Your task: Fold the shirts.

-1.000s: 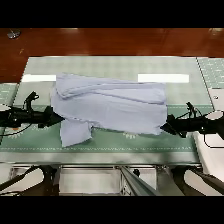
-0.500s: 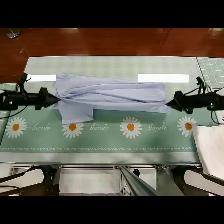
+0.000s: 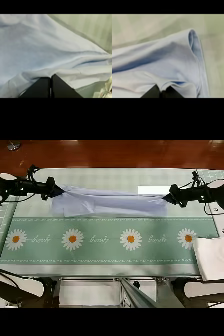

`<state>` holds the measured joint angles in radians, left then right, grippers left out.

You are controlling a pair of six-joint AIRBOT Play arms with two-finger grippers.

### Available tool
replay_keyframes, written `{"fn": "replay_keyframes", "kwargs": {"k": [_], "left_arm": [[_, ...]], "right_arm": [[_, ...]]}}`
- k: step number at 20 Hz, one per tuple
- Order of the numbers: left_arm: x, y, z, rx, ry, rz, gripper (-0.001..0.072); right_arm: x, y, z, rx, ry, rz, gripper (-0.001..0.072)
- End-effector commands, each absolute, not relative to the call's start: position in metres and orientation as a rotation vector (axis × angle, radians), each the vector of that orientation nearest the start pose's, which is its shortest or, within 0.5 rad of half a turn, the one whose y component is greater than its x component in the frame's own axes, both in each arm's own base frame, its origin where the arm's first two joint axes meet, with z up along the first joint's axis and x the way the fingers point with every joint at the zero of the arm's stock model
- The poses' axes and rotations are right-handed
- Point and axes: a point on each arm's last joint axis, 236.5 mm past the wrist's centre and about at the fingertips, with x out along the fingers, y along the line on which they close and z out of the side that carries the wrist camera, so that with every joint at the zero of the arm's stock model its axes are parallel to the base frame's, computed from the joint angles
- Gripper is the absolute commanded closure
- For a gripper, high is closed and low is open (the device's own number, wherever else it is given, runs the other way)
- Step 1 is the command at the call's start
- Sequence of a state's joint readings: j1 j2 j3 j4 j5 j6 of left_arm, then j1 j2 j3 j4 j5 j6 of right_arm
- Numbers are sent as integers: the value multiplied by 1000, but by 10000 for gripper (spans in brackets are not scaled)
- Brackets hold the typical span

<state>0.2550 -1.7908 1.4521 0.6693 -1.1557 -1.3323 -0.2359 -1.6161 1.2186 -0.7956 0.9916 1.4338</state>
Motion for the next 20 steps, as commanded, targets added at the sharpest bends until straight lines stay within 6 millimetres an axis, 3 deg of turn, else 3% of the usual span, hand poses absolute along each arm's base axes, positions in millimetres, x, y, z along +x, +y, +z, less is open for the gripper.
{"fn": "replay_keyframes", "kwargs": {"k": [1, 5, 6, 7, 8, 10, 11, 13, 15, 17, 20], "left_arm": [[528, -44, -40, -889, 1191, -308, 684], [535, -46, -47, -887, 1200, -317, 684], [531, -52, -51, -885, 1224, -331, 623], [525, -57, -52, -879, 1249, -354, 248], [518, -57, -51, -870, 1275, -371, 10], [502, -34, -48, -824, 1341, -359, 6], [488, -8, -52, -773, 1400, -297, 7], [459, 46, -56, -683, 1478, -134, 7], [457, 67, -35, -671, 1397, -105, 7], [472, 61, -3, -670, 1230, -126, 7], [483, 11, 45, -671, 1024, -237, 7]], "right_arm": [[490, 33, -57, 855, 1179, 127, 691], [500, 36, -61, 900, 1171, 129, 677], [503, 38, -59, 909, 1157, 140, 447], [505, 41, -56, 912, 1146, 158, 153], [505, 38, -50, 903, 1146, 178, 89], [500, 22, -36, 902, 1157, 201, 88], [494, 8, -33, 900, 1160, 186, 89], [465, -30, -47, 884, 1262, 80, 89], [431, -50, -70, 849, 1391, -21, 89], [425, -46, -82, 861, 1414, -37, 95], [437, -9, -94, 917, 1425, 43, 95]]}}
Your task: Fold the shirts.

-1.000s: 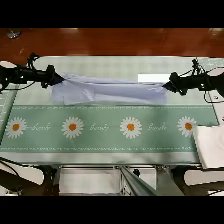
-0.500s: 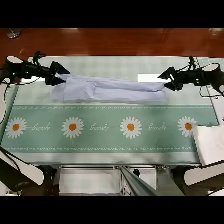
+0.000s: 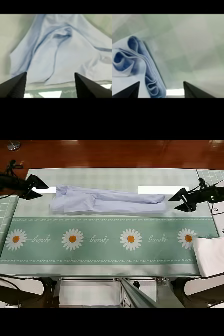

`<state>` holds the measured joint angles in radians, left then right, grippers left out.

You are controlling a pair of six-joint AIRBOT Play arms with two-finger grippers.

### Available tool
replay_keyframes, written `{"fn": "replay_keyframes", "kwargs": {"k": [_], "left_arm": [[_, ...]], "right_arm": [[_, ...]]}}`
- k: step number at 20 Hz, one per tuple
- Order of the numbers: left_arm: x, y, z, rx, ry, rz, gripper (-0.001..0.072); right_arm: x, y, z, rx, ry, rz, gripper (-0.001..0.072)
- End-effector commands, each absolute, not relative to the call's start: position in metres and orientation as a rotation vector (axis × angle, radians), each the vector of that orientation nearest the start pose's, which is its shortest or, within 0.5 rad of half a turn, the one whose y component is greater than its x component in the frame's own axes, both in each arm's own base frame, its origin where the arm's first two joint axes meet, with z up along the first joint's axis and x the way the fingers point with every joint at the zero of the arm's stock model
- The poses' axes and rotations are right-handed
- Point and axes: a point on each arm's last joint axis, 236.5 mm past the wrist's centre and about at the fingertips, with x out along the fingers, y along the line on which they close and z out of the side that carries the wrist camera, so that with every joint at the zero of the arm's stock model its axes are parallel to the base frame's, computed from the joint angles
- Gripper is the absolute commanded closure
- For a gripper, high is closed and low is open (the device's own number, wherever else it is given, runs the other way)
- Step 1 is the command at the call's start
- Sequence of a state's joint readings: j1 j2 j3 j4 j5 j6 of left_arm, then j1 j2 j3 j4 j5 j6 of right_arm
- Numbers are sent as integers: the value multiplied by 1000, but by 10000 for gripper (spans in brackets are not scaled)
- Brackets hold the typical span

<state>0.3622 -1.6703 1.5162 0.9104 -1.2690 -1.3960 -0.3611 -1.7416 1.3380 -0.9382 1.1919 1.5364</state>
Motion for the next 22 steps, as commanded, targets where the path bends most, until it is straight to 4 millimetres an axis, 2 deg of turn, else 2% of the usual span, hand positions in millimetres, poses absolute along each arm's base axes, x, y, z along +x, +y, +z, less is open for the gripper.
{"fn": "replay_keyframes", "kwargs": {"k": [1, 3, 5, 6, 7, 8, 9, 10, 11, 12, 13, 14, 16, 18, 22], "left_arm": [[480, -8, 51, -650, 1007, -274, 7], [469, -49, 52, -601, 1037, -354, 7], [461, -89, 49, -561, 1076, -431, 7], [457, -109, 47, -542, 1092, -467, 6], [452, -131, 46, -521, 1108, -508, 6], [447, -151, 43, -499, 1124, -543, 7], [441, -169, 40, -478, 1141, -578, 7], [435, -185, 36, -460, 1160, -607, 9], [430, -199, 32, -445, 1177, -632, 17], [423, -211, 29, -431, 1196, -657, 179], [415, -221, 26, -408, 1214, -690, 575], [404, -234, 27, -357, 1225, -751, 684], [384, -258, 28, -306, 1251, -824, 685], [372, -285, 27, -267, 1245, -868, 685], [362, -348, 14, -228, 1183, -899, 685]], "right_arm": [[443, 3, -97, 941, 1421, 63, 95], [448, 19, -106, 966, 1433, 69, 96], [452, 33, -106, 974, 1443, 93, 97], [455, 38, -104, 956, 1439, 109, 120], [457, 44, -101, 937, 1439, 128, 215], [458, 49, -97, 916, 1441, 154, 346], [456, 56, -95, 876, 1446, 199, 587], [453, 61, -91, 850, 1451, 241, 691], [448, 63, -87, 835, 1465, 264, 691], [441, 61, -82, 804, 1482, 273, 692], [432, 55, -74, 740, 1499, 270, 692], [424, 45, -63, 664, 1500, 254, 692], [406, 30, -33, 550, 1442, 210, 691], [378, 21, -1, 493, 1362, 179, 691], [304, 34, 45, 456, 1224, 168, 692]]}}
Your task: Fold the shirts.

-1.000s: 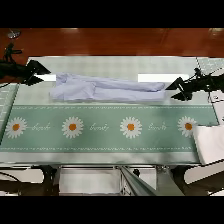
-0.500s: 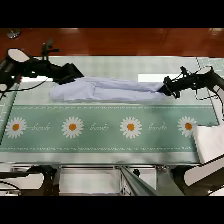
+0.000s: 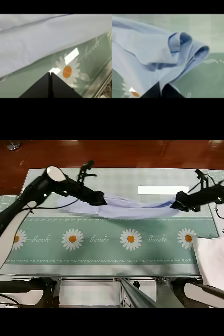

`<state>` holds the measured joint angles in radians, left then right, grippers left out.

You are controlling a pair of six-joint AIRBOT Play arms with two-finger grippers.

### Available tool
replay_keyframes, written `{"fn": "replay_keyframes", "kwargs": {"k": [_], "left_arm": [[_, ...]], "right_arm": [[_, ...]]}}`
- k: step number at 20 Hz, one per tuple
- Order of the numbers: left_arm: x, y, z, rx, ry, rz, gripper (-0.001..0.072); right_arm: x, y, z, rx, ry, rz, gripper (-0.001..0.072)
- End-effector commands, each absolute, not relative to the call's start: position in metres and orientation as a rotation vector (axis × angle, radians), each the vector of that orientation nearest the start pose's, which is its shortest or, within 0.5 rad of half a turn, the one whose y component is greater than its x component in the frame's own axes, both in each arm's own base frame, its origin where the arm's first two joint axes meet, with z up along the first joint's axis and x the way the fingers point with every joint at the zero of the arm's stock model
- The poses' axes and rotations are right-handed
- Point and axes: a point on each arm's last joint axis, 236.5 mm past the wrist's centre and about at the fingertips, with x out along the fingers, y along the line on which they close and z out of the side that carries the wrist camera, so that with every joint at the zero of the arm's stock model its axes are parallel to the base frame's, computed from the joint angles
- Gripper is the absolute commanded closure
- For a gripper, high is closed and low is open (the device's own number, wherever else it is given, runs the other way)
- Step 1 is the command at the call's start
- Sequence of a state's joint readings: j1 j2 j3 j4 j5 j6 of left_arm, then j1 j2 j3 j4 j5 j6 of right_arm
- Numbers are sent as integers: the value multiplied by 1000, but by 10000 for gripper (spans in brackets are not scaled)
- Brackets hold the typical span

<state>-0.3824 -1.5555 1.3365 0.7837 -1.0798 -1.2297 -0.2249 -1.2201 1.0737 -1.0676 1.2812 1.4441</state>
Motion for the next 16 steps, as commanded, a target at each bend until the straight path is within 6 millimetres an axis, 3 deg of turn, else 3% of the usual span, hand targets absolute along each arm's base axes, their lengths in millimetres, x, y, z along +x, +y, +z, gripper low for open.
{"fn": "replay_keyframes", "kwargs": {"k": [1, 5, 8, 10, 14, 16], "left_arm": [[360, -363, 8, -233, 1175, -893, 685], [324, -417, -24, -284, 1265, -907, 685], [289, -458, -41, -321, 1352, -976, 685], [251, -482, -50, -313, 1448, -1051, 685], [174, -507, -64, -206, 1596, -1189, 684], [158, -508, -56, -175, 1625, -1236, 684]], "right_arm": [[290, 37, 54, 464, 1188, 157, 692], [250, 48, 88, 498, 1065, 128, 691], [241, 52, 103, 507, 1014, 131, 691], [240, 57, 105, 519, 1015, 149, 691], [249, 69, 119, 559, 959, 207, 690], [252, 72, 124, 571, 937, 221, 690]]}}
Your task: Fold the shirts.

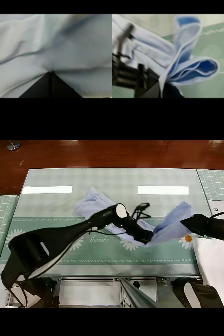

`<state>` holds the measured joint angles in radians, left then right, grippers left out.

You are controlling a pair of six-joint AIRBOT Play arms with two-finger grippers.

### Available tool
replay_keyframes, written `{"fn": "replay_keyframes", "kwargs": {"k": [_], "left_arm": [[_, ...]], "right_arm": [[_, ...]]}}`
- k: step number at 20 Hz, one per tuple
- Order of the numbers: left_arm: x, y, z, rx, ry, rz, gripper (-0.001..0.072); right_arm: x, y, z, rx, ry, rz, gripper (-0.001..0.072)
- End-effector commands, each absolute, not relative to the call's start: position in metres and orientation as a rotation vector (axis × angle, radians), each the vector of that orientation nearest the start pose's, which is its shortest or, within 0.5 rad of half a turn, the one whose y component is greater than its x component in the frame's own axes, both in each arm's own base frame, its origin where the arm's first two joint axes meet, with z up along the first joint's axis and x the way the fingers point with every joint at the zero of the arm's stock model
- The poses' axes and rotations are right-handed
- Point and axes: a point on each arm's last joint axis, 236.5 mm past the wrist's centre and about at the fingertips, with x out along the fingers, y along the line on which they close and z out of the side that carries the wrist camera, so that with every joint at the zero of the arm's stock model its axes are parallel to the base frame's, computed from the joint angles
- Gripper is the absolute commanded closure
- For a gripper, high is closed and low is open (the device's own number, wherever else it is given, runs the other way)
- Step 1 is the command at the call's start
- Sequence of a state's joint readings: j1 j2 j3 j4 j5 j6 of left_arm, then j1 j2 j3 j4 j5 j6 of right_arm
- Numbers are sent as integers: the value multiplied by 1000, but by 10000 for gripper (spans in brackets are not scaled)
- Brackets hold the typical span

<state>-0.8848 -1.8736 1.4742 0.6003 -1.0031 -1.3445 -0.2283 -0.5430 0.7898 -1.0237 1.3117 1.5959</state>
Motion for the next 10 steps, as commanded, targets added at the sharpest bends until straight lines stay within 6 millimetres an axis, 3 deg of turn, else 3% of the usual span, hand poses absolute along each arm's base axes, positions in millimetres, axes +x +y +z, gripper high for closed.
{"fn": "replay_keyframes", "kwargs": {"k": [1, 2, 4, 6, 7, 10], "left_arm": [[166, -506, -49, -182, 1622, -1244, 685], [182, -501, -41, -199, 1612, -1242, 685], [235, -478, -18, -273, 1571, -1205, 686], [297, -438, 14, -379, 1495, -1116, 686], [324, -411, 30, -403, 1448, -1067, 686], [385, -294, 71, -334, 1329, -845, 685]], "right_arm": [[253, 74, 127, 573, 930, 229, 691], [253, 76, 133, 576, 918, 243, 690], [254, 86, 145, 559, 899, 287, 691], [256, 102, 149, 547, 910, 338, 691], [261, 113, 148, 547, 919, 367, 691], [288, 155, 143, 561, 933, 457, 691]]}}
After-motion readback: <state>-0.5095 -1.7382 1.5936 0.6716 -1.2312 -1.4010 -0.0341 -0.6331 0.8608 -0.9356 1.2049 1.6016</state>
